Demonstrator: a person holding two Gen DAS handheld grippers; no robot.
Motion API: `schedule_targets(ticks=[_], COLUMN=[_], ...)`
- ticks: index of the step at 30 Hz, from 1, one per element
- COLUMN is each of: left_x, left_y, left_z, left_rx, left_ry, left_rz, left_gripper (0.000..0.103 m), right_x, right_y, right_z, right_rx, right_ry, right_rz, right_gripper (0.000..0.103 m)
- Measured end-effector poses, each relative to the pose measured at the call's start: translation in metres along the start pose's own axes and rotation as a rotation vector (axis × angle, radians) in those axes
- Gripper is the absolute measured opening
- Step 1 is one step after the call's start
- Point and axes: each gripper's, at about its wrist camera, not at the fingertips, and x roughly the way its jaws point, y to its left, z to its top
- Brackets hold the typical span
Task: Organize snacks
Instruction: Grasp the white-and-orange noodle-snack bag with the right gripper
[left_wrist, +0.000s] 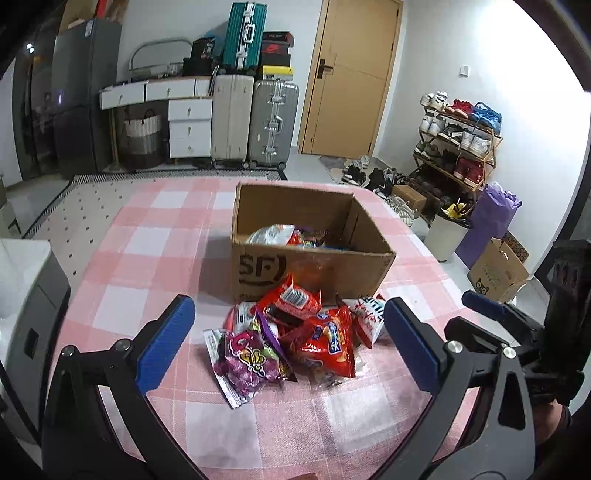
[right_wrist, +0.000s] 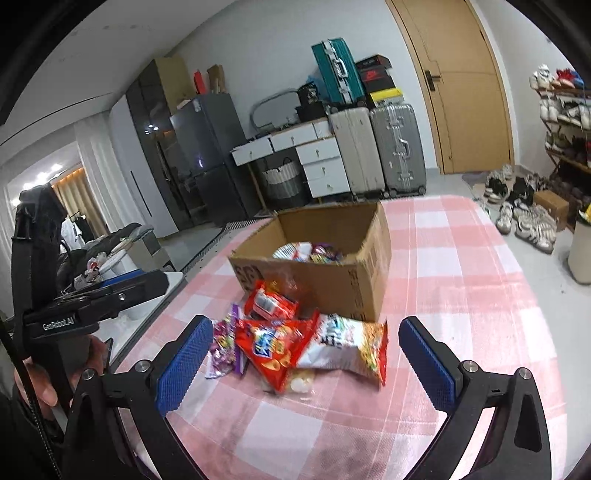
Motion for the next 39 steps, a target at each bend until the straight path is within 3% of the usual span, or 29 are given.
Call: schedule_targets(ticks=[18,26,27,29,33,39], left_x=[0.066,0.085,0.087,0.093,0.103,0.111], left_y=[0.032,0.058,0.061,0.067,0.077,0.09], left_z=[-0.035,-0.044,-0.045,-0.049,-0.057,-0.062], left_rx=[-0.055,-0.104,-0.107,-0.114,-0.132,-0.17], left_ry=[0.1,0.143,0.147,0.16,0.197,0.219], left_rz=[0.016,0.024,0.029,0.037,0.051,0.05], left_gripper=[0.102,0.102,0.102,0.102,0.102,0.102], right_x=[0.098,0.129,0.131,0.136,0.137,0.136], right_y=[-0.057,-0.064,-0.065,-0.066,-0.068,-0.067], right_z=[-0.015,-0.019,-0.019,-0.021,-0.023,-0.024], right_rx=[0.164,0.187,0.188,0.188,0.178,0.178], right_ry=[0.184,0.224,0.225,0.224,0.227,0.223], right_rz=[0.017,0.027,0.03,0.07,0.093,0.08], right_gripper=[0.102,0.102,0.1,0.073,0.064,0.062])
